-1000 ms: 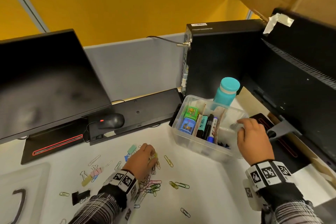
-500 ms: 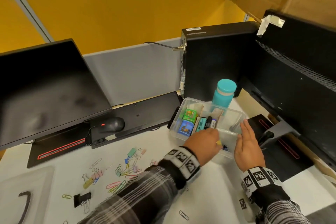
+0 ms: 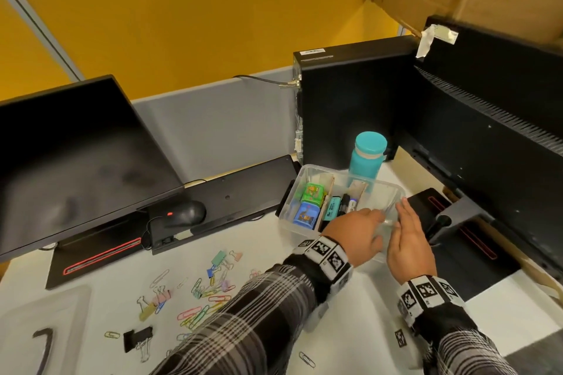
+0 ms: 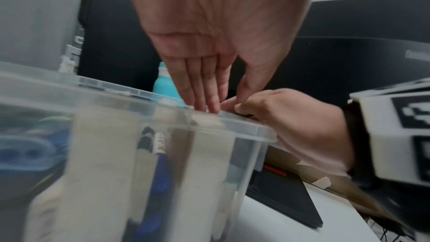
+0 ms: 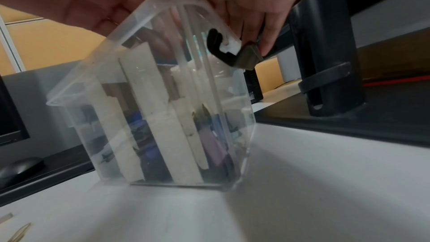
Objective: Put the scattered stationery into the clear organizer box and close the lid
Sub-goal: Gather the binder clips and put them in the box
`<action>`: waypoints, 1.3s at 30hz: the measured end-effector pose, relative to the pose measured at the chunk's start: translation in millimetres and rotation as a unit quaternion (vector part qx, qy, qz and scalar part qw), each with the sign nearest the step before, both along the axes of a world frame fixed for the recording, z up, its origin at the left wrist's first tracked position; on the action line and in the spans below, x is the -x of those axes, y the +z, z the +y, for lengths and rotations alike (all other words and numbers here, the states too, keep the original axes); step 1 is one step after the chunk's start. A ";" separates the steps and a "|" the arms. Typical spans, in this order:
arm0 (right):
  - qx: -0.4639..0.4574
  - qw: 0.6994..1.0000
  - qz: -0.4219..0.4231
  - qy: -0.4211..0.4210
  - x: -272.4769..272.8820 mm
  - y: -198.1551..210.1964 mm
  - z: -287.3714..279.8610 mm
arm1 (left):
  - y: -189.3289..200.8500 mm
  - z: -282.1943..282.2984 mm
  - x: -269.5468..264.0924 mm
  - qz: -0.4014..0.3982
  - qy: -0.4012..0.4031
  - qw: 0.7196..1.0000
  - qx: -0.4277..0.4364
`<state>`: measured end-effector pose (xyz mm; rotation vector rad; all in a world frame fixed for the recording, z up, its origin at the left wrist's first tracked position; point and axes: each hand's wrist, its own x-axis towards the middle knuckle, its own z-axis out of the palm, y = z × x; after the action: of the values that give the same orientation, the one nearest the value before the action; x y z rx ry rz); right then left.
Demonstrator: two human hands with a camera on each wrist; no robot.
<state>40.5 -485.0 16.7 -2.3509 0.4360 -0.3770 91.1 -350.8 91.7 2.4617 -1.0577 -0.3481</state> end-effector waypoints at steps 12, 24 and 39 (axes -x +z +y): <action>0.147 0.963 -0.134 0.184 13.5 33.2 104.7 | -85.5 249.2 22.2 -0.096 0.220 0.968 -0.074; 0.198 0.841 0.079 0.497 -27.3 -46.2 262.1 | -106.1 310.5 2.1 0.000 0.245 0.957 -0.157; -0.242 0.940 0.141 0.197 -25.5 -47.8 238.3 | -118.9 302.1 -9.5 0.069 0.266 0.958 -0.080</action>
<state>66.0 -246.7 -31.1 -1.9420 0.1524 0.2387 100.6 -48.8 -27.1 2.6940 -0.2932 -0.4312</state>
